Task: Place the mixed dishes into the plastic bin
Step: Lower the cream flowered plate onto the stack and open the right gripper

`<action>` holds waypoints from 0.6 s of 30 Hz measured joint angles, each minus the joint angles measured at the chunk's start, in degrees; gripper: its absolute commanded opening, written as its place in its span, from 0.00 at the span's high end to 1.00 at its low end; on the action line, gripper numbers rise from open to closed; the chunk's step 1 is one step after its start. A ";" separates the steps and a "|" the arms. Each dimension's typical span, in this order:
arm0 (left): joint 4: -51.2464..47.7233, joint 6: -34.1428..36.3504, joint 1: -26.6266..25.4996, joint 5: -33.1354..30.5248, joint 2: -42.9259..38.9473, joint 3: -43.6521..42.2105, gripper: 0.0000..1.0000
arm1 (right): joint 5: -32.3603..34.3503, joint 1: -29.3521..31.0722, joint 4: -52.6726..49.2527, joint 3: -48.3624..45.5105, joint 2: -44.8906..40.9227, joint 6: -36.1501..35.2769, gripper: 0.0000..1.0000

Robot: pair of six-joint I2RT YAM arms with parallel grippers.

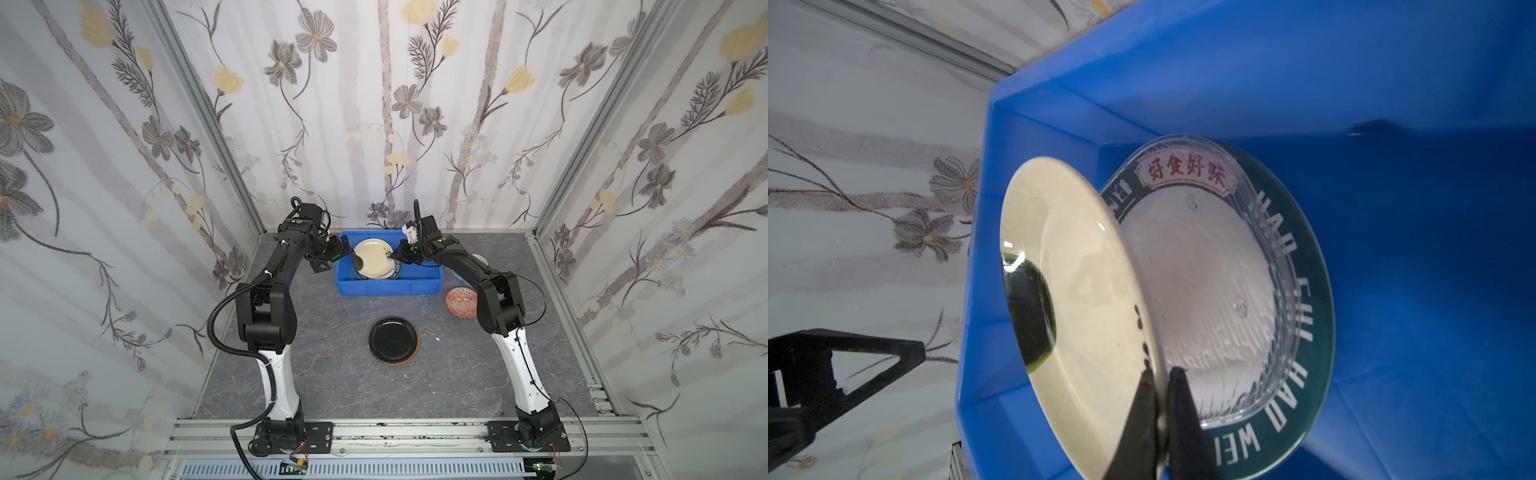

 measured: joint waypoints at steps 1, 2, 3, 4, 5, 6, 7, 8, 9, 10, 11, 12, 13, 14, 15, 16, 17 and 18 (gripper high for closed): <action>-0.02 0.04 0.13 0.04 0.11 0.11 0.00 | 0.00 -0.20 0.68 0.02 0.55 0.33 0.95; -0.02 0.17 0.26 0.11 0.24 0.22 0.00 | -0.02 -0.37 1.09 0.22 1.11 0.74 0.95; 0.00 0.17 0.42 0.15 0.35 0.24 0.00 | -0.04 -0.55 1.16 0.74 1.81 1.22 0.95; -0.02 0.17 0.52 0.15 0.44 0.24 0.00 | -0.02 -0.68 1.11 1.55 2.47 1.38 0.95; -0.02 0.17 0.61 0.15 0.52 0.26 0.00 | -0.02 -0.83 1.18 2.45 3.17 1.70 0.94; -0.04 0.17 0.61 0.15 0.55 0.31 0.00 | -0.02 -0.98 1.27 3.06 3.65 1.77 0.93; -0.11 0.17 0.72 0.15 0.61 0.44 0.00 | -0.02 -1.05 1.36 3.43 3.98 1.97 0.91; -0.13 0.17 0.74 0.15 0.68 0.66 0.00 | -0.02 -1.11 1.38 3.67 4.17 2.21 0.90; -0.15 0.17 0.79 0.20 0.81 0.92 0.00 | -0.02 -1.18 1.44 3.74 4.31 2.19 0.89; -0.22 0.17 0.83 0.20 1.01 1.29 0.00 | -0.07 -1.29 1.51 3.76 4.42 2.21 0.89; -0.26 0.17 0.83 0.24 1.27 1.62 0.00 | -0.07 -1.31 1.51 3.76 4.46 2.25 0.89; -0.31 0.15 0.83 0.26 1.55 1.90 0.00 | -0.11 -1.36 1.49 3.78 4.52 2.38 0.89; -0.31 0.15 0.83 0.42 1.77 2.10 0.00 | -0.26 -1.38 1.49 3.80 4.52 2.36 0.89; -0.28 0.13 0.83 0.59 2.01 2.21 0.00 | -0.35 -1.40 1.49 3.80 4.55 2.34 0.88; -0.31 0.07 0.83 0.76 2.21 2.27 0.00 | -0.48 -1.44 1.44 3.80 4.55 2.34 0.87; -0.37 -0.11 0.83 0.94 2.36 2.38 0.00 | -0.55 -1.49 1.33 3.80 4.55 2.32 0.86; -0.42 -0.13 0.83 1.05 2.45 2.45 0.00 | -0.76 -1.49 1.14 3.80 4.57 2.21 0.86; -0.46 -0.39 0.83 1.27 2.47 2.51 0.00 | -0.90 -1.49 0.96 3.80 4.57 2.12 0.85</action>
